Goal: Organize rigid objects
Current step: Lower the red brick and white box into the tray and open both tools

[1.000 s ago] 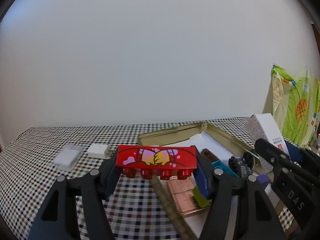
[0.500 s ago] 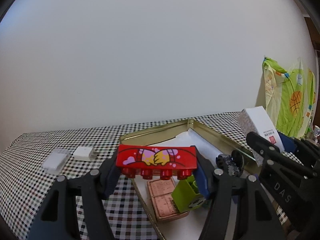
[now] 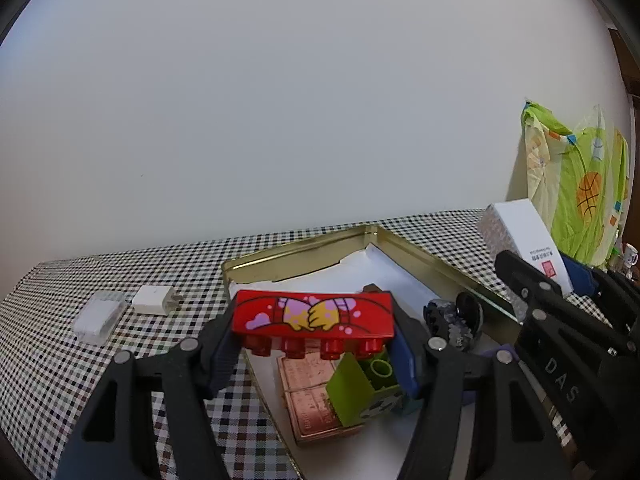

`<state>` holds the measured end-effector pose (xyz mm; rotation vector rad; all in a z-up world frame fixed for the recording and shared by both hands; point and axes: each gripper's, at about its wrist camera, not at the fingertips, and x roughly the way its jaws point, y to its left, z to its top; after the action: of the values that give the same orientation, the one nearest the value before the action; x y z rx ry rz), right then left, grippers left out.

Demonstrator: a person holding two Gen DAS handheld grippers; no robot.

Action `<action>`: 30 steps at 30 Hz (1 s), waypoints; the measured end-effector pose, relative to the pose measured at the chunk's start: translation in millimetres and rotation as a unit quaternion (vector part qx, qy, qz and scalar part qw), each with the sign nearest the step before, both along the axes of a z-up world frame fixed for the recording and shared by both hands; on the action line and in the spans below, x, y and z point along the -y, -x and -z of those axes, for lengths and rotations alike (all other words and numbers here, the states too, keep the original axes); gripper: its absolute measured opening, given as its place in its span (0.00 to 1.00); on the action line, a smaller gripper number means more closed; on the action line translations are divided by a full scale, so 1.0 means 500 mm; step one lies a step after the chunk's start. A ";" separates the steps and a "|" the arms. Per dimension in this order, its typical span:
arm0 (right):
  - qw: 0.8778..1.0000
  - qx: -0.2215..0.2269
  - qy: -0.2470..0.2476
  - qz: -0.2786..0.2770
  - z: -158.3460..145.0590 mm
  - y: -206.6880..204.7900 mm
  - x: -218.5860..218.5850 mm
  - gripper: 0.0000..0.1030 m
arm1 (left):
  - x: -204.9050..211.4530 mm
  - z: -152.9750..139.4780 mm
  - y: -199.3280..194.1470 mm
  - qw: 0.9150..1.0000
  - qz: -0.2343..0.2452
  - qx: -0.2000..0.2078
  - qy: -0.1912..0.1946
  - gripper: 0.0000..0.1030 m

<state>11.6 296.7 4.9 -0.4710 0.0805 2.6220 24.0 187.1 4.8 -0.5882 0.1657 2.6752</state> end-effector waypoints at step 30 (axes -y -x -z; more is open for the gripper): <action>0.996 0.041 0.045 -0.065 0.018 0.016 -0.008 0.43 | -0.075 0.013 -0.006 0.992 0.066 0.001 0.103 0.62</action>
<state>3.4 300.7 -4.1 -0.6336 0.1459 2.7302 26.8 224.4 -1.5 -0.6184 0.4693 2.5471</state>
